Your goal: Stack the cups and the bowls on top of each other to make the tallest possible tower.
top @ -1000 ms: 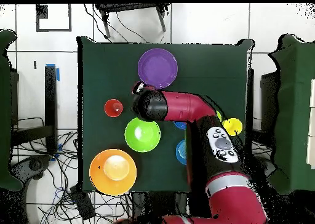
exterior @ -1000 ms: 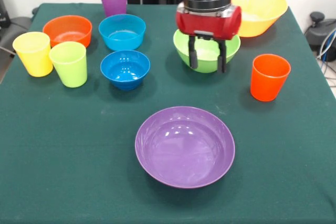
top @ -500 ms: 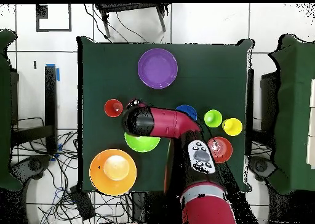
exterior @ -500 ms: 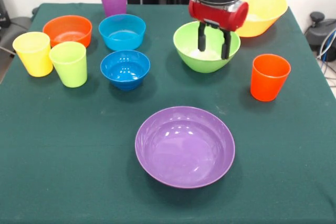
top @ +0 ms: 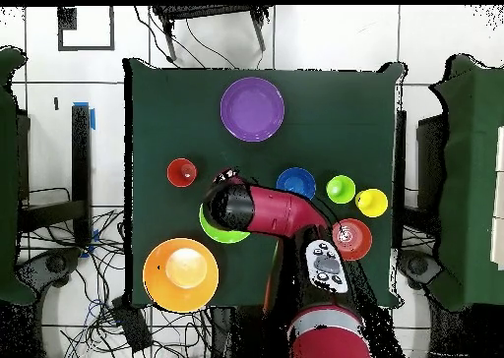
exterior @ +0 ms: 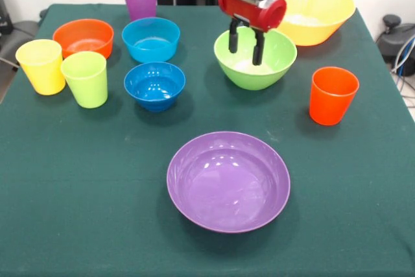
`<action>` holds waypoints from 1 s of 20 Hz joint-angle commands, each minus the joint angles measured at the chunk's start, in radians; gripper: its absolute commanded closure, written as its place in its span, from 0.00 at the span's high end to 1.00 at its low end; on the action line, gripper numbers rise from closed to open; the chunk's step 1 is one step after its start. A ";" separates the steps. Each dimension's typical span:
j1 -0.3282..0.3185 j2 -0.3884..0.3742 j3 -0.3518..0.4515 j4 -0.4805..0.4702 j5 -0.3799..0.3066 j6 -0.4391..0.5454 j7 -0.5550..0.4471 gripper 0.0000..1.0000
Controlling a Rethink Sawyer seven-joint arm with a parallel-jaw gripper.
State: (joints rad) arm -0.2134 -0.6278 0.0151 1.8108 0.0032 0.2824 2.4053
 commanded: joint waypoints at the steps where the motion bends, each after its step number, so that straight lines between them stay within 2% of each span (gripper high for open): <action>1: 0.002 0.084 0.040 -0.003 0.078 -0.129 0.194 1.00; 7: -0.004 0.061 0.065 0.008 0.140 -0.134 0.190 1.00; 14: 0.051 0.071 0.016 0.002 0.225 -0.138 0.218 1.00; 20: 0.058 0.066 0.008 0.040 0.274 -0.156 0.223 1.00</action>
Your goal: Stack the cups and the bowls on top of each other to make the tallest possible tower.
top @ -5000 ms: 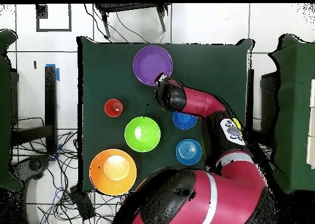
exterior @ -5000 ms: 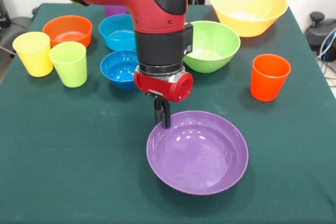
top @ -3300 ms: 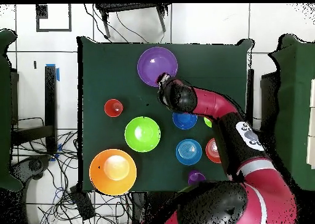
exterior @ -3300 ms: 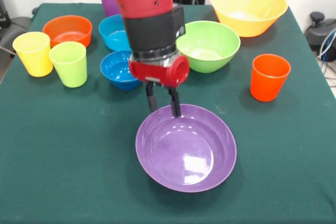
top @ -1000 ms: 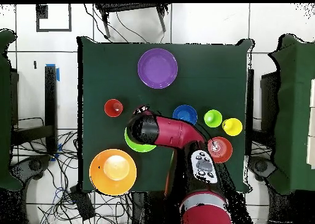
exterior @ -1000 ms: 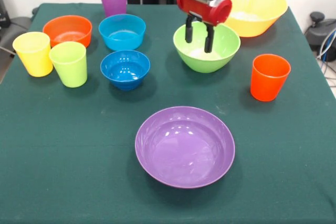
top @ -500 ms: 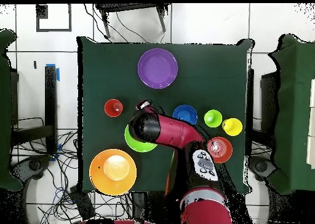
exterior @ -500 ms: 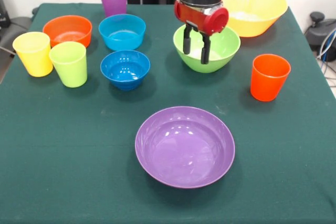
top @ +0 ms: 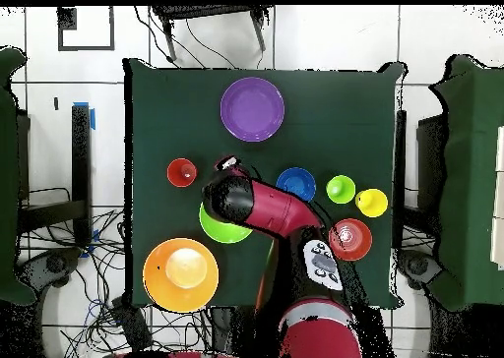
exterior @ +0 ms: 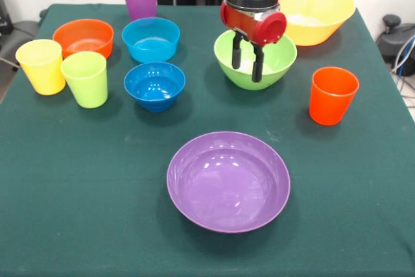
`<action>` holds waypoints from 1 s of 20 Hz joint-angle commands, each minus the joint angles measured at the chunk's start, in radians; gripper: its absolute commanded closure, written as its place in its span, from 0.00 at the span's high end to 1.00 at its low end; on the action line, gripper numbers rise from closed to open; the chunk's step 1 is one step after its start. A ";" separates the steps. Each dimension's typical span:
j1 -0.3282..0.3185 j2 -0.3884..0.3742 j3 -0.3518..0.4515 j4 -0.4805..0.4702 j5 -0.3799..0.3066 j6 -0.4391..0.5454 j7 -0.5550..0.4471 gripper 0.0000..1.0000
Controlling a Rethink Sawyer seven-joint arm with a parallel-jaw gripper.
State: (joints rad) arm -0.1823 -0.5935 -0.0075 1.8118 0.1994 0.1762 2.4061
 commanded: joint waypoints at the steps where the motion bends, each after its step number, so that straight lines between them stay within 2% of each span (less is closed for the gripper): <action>1: 0.030 0.031 0.028 0.042 0.088 -0.037 0.222 1.00; 9: 0.054 0.034 0.030 0.070 0.139 -0.063 0.225 1.00; 20: 0.082 0.088 0.025 0.076 0.181 -0.127 0.221 1.00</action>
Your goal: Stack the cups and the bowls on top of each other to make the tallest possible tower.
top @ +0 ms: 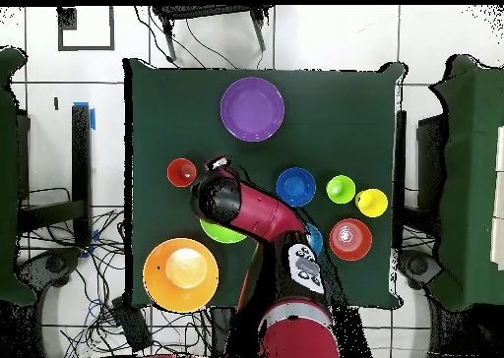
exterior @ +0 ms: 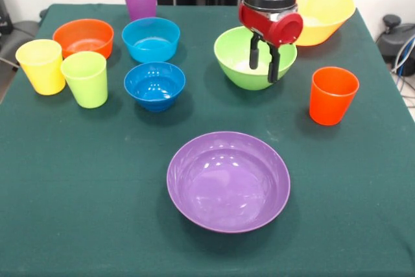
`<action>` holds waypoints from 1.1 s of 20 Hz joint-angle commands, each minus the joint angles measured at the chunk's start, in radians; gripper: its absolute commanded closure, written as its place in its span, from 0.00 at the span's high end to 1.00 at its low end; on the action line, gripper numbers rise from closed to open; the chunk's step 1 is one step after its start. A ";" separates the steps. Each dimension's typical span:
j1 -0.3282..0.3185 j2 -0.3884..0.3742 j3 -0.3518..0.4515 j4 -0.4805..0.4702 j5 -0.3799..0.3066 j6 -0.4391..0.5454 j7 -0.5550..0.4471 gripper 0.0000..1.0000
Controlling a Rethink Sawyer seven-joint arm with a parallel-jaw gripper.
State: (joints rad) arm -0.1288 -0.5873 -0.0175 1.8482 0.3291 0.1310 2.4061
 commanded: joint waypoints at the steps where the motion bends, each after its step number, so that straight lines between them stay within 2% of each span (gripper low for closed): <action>1: 0.031 0.085 0.035 0.041 0.056 -0.086 0.219 1.00; 12: 0.024 0.156 0.051 0.009 0.062 -0.141 0.184 1.00; 19: 0.029 0.148 0.037 0.004 0.067 -0.116 0.175 1.00; 22: 0.044 0.121 0.023 0.009 0.074 -0.086 0.176 1.00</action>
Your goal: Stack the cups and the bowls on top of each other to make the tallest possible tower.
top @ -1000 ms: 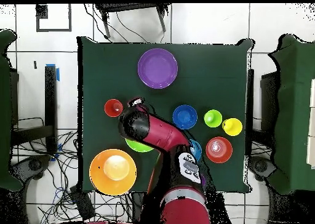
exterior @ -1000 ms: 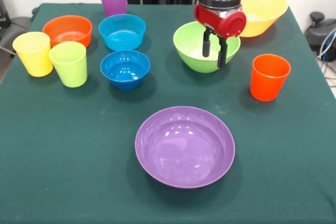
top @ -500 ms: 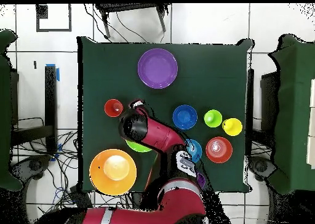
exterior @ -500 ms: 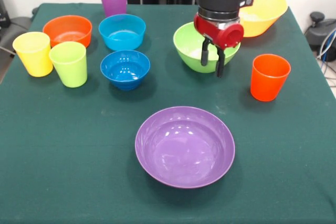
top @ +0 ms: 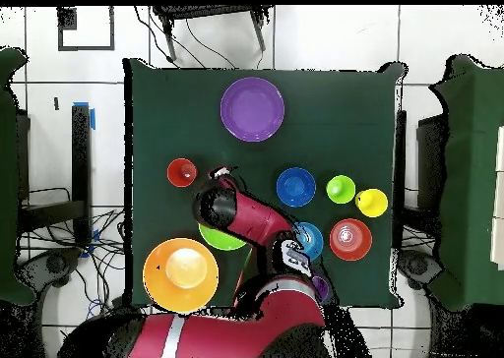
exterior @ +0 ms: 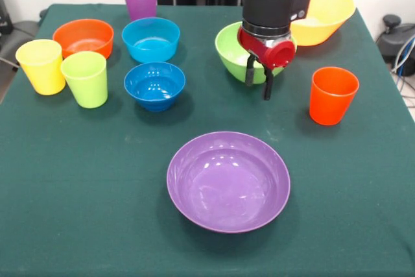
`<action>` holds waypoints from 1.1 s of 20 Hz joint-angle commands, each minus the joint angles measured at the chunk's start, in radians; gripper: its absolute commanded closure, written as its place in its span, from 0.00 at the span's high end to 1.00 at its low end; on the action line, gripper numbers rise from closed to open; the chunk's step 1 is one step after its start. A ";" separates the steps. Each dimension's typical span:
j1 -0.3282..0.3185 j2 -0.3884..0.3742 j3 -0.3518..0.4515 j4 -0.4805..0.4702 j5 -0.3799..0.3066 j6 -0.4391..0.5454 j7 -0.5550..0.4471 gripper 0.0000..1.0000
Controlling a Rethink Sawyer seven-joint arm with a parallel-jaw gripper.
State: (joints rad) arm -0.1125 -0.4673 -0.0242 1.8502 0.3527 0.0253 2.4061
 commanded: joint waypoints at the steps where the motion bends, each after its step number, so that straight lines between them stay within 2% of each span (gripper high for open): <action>1: 0.033 -0.008 0.023 0.009 0.053 0.030 0.176 1.00; 7: 0.053 -0.059 -0.003 0.017 0.063 0.083 0.175 1.00; 22: 0.009 -0.075 0.043 0.060 0.058 0.052 0.182 1.00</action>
State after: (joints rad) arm -0.0874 -0.5617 -0.0642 1.8508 0.3647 0.0258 2.4061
